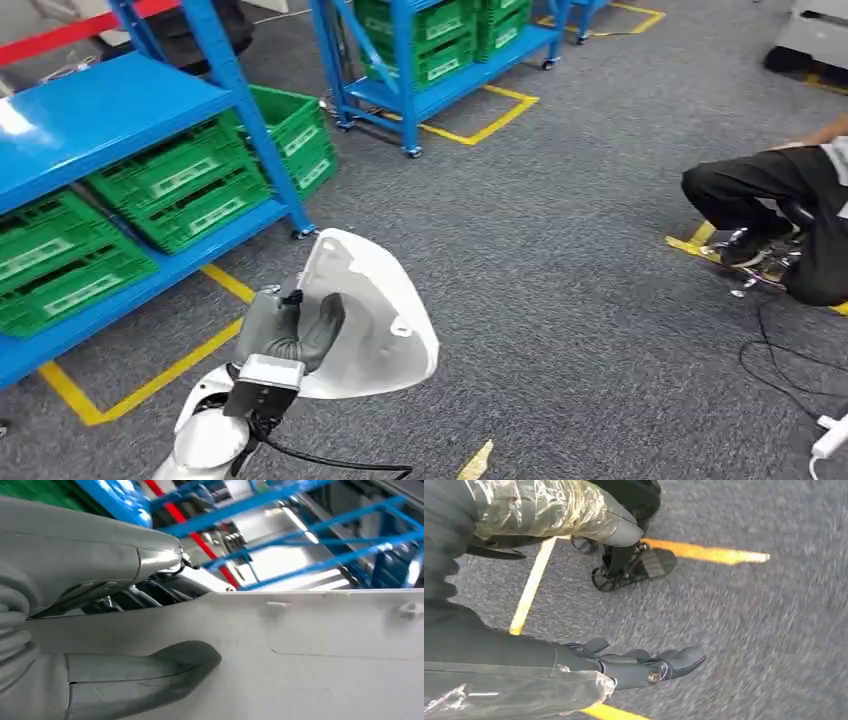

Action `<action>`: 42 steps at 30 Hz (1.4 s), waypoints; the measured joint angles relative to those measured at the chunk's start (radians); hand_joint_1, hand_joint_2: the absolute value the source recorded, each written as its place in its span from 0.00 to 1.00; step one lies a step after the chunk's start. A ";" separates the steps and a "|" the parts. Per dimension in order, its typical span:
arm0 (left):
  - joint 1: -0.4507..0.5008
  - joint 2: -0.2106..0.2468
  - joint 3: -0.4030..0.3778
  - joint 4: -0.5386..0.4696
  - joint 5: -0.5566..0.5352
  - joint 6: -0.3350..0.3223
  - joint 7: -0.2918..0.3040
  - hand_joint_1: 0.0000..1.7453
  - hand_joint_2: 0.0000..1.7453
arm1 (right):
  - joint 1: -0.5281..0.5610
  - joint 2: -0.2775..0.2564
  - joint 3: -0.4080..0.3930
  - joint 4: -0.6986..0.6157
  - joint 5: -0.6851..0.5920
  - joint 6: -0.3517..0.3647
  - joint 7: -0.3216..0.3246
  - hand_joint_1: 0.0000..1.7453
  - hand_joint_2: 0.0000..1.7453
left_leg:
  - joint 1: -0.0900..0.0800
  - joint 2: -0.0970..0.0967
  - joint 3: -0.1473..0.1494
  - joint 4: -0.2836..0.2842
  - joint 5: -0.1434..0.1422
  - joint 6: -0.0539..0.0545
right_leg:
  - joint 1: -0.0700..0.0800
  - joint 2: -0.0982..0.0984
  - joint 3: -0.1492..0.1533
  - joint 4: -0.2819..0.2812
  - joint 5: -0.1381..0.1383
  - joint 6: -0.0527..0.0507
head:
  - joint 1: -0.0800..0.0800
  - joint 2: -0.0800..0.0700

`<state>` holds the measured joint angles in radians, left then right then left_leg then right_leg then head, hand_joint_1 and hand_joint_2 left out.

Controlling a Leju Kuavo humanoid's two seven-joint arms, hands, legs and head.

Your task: Take the parts from the cabinet and place them on the table.

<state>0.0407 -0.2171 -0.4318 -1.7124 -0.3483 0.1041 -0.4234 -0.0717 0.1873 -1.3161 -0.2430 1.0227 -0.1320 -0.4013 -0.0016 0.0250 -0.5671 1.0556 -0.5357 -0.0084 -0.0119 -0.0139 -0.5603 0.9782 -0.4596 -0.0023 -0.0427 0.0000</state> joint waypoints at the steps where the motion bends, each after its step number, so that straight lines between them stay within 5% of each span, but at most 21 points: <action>1: 0.001 0.002 0.001 0.000 0.000 0.000 0.000 1.00 1.00 | -0.002 0.000 0.000 0.000 0.000 0.000 0.000 0.00 1.00 | 0.003 -0.012 -0.033 0.079 -0.045 -0.002 | 0.000 0.013 -0.003 0.000 0.002 -0.003 | 0.000 0.000; 3: 0.002 0.005 0.003 0.000 0.000 0.000 0.000 1.00 1.00 | -0.003 0.000 0.000 0.000 0.000 0.002 0.000 0.00 1.00 | 0.003 -0.016 -0.096 0.220 -0.103 -0.004 | 0.001 0.041 -0.009 0.002 0.005 -0.005 | 0.000 0.000; 4: 0.002 0.005 0.003 0.000 0.000 0.000 0.000 1.00 1.00 | -0.001 0.000 0.000 0.000 0.000 0.002 0.000 0.00 1.00 | 0.003 -0.016 -0.101 0.233 -0.096 -0.003 | 0.001 0.056 -0.011 0.003 0.006 -0.003 | 0.000 0.000; 6: 0.001 0.005 0.005 0.000 0.000 0.001 0.000 1.00 1.00 | 0.003 0.000 0.000 0.000 0.000 0.003 0.003 0.00 1.00 | 0.006 -0.020 -0.053 0.140 -0.021 0.001 | 0.000 0.085 -0.012 0.004 0.009 0.000 | 0.001 0.000; 7: 0.001 0.004 0.006 0.000 0.000 0.001 0.000 1.00 1.00 | 0.004 0.000 0.000 0.000 0.000 0.004 0.003 0.00 1.00 | 0.009 -0.038 -0.009 0.051 0.027 0.004 | 0.000 0.100 -0.011 0.006 0.010 0.003 | 0.000 0.000; 9: 0.000 0.004 0.008 0.000 0.000 0.003 0.000 1.00 1.00 | 0.000 0.000 0.000 0.000 0.000 0.005 0.003 0.00 1.00 | 0.019 -0.142 0.034 -0.052 0.053 0.012 | 0.004 0.123 -0.022 0.014 0.012 0.014 | 0.002 0.000; 13: -0.001 0.002 0.014 -0.005 0.000 0.004 0.002 1.00 1.00 | 0.007 0.000 0.000 0.000 -0.001 0.005 0.003 0.00 1.00 | 0.015 -0.096 0.035 -0.071 0.055 0.025 | -0.010 0.170 -0.052 0.008 0.029 0.045 | 0.001 0.000; 15: -0.007 -0.003 0.016 -0.006 0.000 0.005 0.002 1.00 1.00 | 0.006 0.000 0.000 0.000 -0.003 0.003 0.003 0.00 1.00 | 0.014 -0.064 0.038 -0.077 0.059 0.036 | -0.002 0.063 -0.079 0.066 -0.013 0.046 | 0.013 0.000; 18: -0.011 -0.002 0.022 -0.005 0.003 0.006 0.006 1.00 1.00 | -0.001 0.000 0.000 0.000 -0.006 0.005 0.003 0.00 1.00 | 0.007 -0.009 0.035 -0.075 0.058 0.040 | -0.003 0.026 -0.186 0.295 -0.116 0.053 | 0.013 0.000; 19: -0.014 -0.002 0.022 -0.005 0.004 0.006 0.007 1.00 1.00 | 0.001 0.000 0.000 0.000 -0.006 0.005 0.003 0.00 1.00 | 0.005 0.008 0.035 -0.075 0.058 0.040 | -0.003 0.023 -0.197 0.326 -0.119 0.054 | 0.013 0.000; 22: -0.023 -0.003 0.023 -0.005 0.007 0.006 0.007 1.00 1.00 | 0.005 0.000 0.000 0.000 -0.006 0.005 0.003 0.00 1.00 | 0.004 0.044 0.037 -0.075 0.056 0.038 | -0.002 0.004 -0.093 0.154 -0.029 0.049 | 0.013 0.000; 23: -0.027 -0.003 0.023 -0.005 0.009 0.006 0.008 1.00 1.00 | 0.004 -0.001 0.000 0.000 -0.006 0.006 0.003 0.00 1.00 | 0.003 0.054 0.039 -0.075 0.054 0.035 | 0.000 -0.025 -0.036 0.061 0.002 0.046 | 0.013 0.000; 24: -0.029 -0.005 0.023 -0.005 0.009 0.006 0.010 1.00 1.00 | -0.001 -0.001 0.000 0.000 -0.006 0.006 0.003 0.00 1.00 | -0.006 0.063 0.038 -0.072 0.050 0.028 | 0.013 -0.065 -0.010 0.012 -0.013 0.043 | 0.014 0.000; 25: -0.032 -0.005 0.024 -0.005 0.011 0.007 0.011 1.00 1.00 | -0.005 -0.001 0.000 0.000 -0.006 0.006 0.003 0.00 1.00 | -0.008 0.072 0.036 -0.069 0.049 0.023 | 0.009 -0.049 -0.010 0.012 -0.006 0.028 | 0.011 0.000; 28: -0.036 -0.006 0.024 -0.005 0.014 0.013 0.014 1.00 1.00 | 0.001 -0.002 -0.002 0.000 -0.006 0.007 0.002 0.00 1.00 | -0.006 0.101 0.040 -0.070 0.048 0.012 | 0.012 -0.018 -0.018 0.013 -0.001 0.014 | 0.010 0.000; 31: -0.040 -0.005 0.026 -0.005 0.022 0.017 0.017 1.00 1.00 | 0.001 -0.002 -0.002 0.000 -0.006 0.009 0.002 0.00 1.00 | 0.004 -0.004 -0.002 0.037 -0.033 -0.005 | 0.006 0.009 -0.017 0.009 0.006 -0.002 | 0.005 0.000; 34: -0.038 0.001 0.031 -0.005 0.041 0.017 0.019 1.00 1.00 | 0.000 -0.002 -0.002 0.000 -0.006 0.011 0.002 0.00 1.00 | 0.004 -0.016 -0.097 0.241 -0.109 -0.007 | 0.008 0.048 -0.020 0.009 0.008 -0.006 | 0.005 0.000; 36: -0.038 0.003 0.035 -0.005 0.050 0.016 0.019 1.00 1.00 | 0.003 -0.002 -0.002 0.000 -0.005 0.012 0.002 0.00 1.00 | 0.004 -0.017 -0.078 0.193 -0.052 -0.003 | 0.008 0.074 -0.020 0.010 0.009 -0.004 | 0.005 0.000; 38: -0.039 0.003 0.040 -0.005 0.063 0.016 0.019 1.00 1.00 | 0.003 -0.002 -0.002 0.000 -0.005 0.014 0.002 0.00 1.00 | 0.006 -0.050 -0.002 0.029 0.044 0.006 | 0.008 0.104 -0.018 0.010 0.012 0.000 | 0.004 0.000; 39: -0.040 0.003 0.044 -0.005 0.068 0.016 0.019 1.00 1.00 | 0.002 -0.002 -0.002 0.000 -0.005 0.014 0.002 0.00 1.00 | 0.009 -0.098 0.021 -0.026 0.058 0.012 | 0.008 0.114 -0.021 0.011 0.014 0.004 | 0.005 0.000; 42: -0.041 0.003 0.051 -0.005 0.074 0.017 0.019 1.00 1.00 | 0.003 -0.003 -0.002 0.000 -0.005 0.014 0.003 0.00 1.00 | 0.008 -0.088 0.026 -0.051 0.045 0.017 | 0.005 0.145 -0.043 0.017 0.023 0.024 | 0.005 0.000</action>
<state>0.0000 -0.2140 -0.3811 -1.7174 -0.2739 0.1209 -0.4047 -0.0689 0.1846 -1.3184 -0.2434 1.0182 -0.1175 -0.3986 0.0062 -0.0631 -0.5409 1.0044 -0.4909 0.0081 -0.0072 0.1310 -0.6037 0.9953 -0.4369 0.0213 -0.0374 0.0000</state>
